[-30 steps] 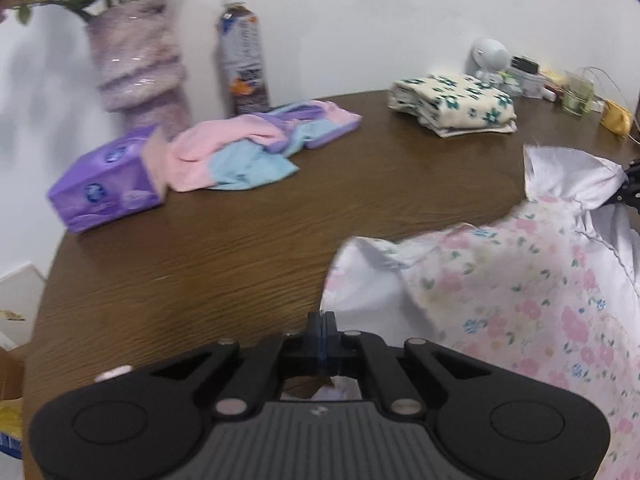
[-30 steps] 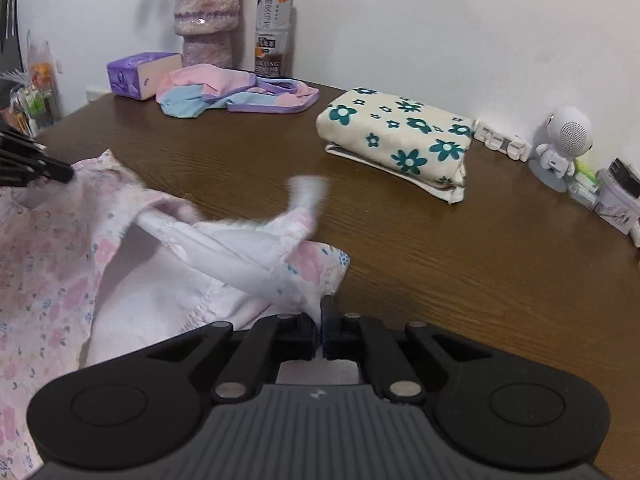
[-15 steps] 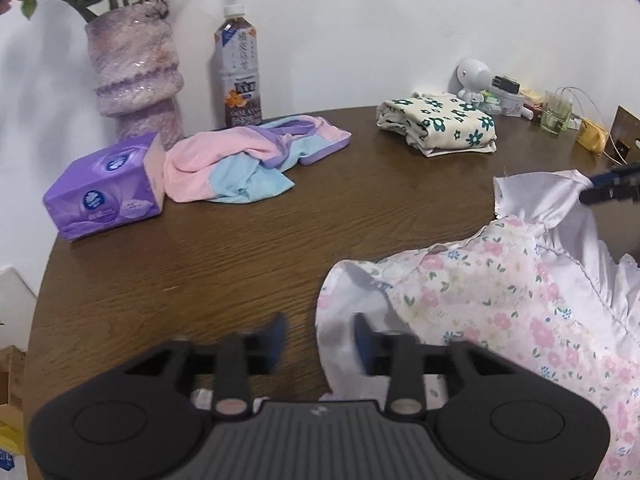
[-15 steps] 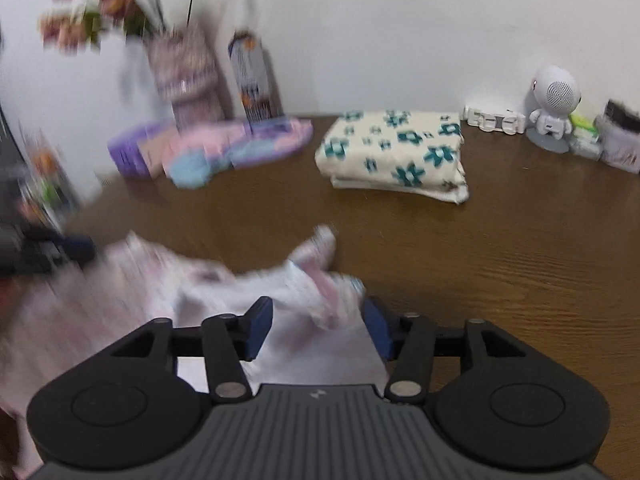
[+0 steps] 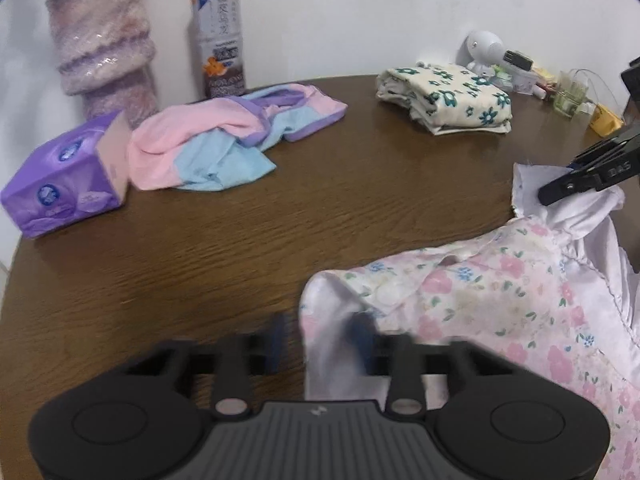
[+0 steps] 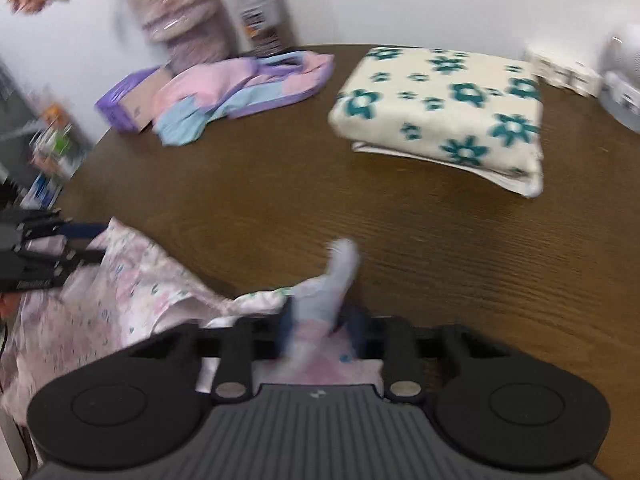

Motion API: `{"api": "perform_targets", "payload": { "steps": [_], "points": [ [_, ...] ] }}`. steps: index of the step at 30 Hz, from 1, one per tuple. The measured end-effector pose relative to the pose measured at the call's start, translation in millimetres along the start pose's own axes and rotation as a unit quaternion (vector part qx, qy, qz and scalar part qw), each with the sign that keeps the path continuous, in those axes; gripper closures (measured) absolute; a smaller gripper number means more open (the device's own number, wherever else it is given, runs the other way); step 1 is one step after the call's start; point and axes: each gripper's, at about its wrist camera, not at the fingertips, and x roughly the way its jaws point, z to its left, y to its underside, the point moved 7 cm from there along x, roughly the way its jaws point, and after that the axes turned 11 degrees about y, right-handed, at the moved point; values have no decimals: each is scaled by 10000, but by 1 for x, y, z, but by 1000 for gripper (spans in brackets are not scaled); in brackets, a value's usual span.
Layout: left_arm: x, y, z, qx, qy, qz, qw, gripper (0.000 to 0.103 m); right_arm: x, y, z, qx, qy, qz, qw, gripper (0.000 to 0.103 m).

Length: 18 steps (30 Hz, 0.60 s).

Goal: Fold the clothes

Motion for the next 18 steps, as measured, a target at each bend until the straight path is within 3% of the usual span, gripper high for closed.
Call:
{"api": "perform_targets", "payload": {
  "steps": [2, 4, 7, 9, 11, 14, 17, 18],
  "points": [
    [1, -2, -5, 95, -109, -63, 9999, 103, -4, -3, 7, -324, 87, -254, 9991, 103],
    [-10, -5, -17, 482, -386, -327, 9976, 103, -25, -12, 13, -702, 248, -856, 9935, 103],
    [-40, -11, -32, 1066, -787, -1016, 9860, 103, -65, -22, 22, -1292, 406, -1978, 9708, 103],
    [-48, -14, -37, 1295, -1140, -1242, 9771, 103, -80, -27, 29, -1640, 557, -2524, 9520, 103],
    [-43, -14, -35, 1353, -1439, -1170, 9733, 103, -67, -29, 35, -1942, 803, -2482, 9456, 103],
    [-36, -14, -33, 1305, -1528, -1170, 9726, 103, -58, -40, 38, -2022, 953, -2586, 9398, 103],
    [-25, -14, -26, 1139, -1542, -943, 9769, 97, -49, -49, 36, -1812, 905, -2588, 9444, 102],
    [-20, -12, -22, 1075, -1527, -806, 9791, 94, -39, -48, 35, -1839, 916, -2369, 9496, 101]
  ]
}}
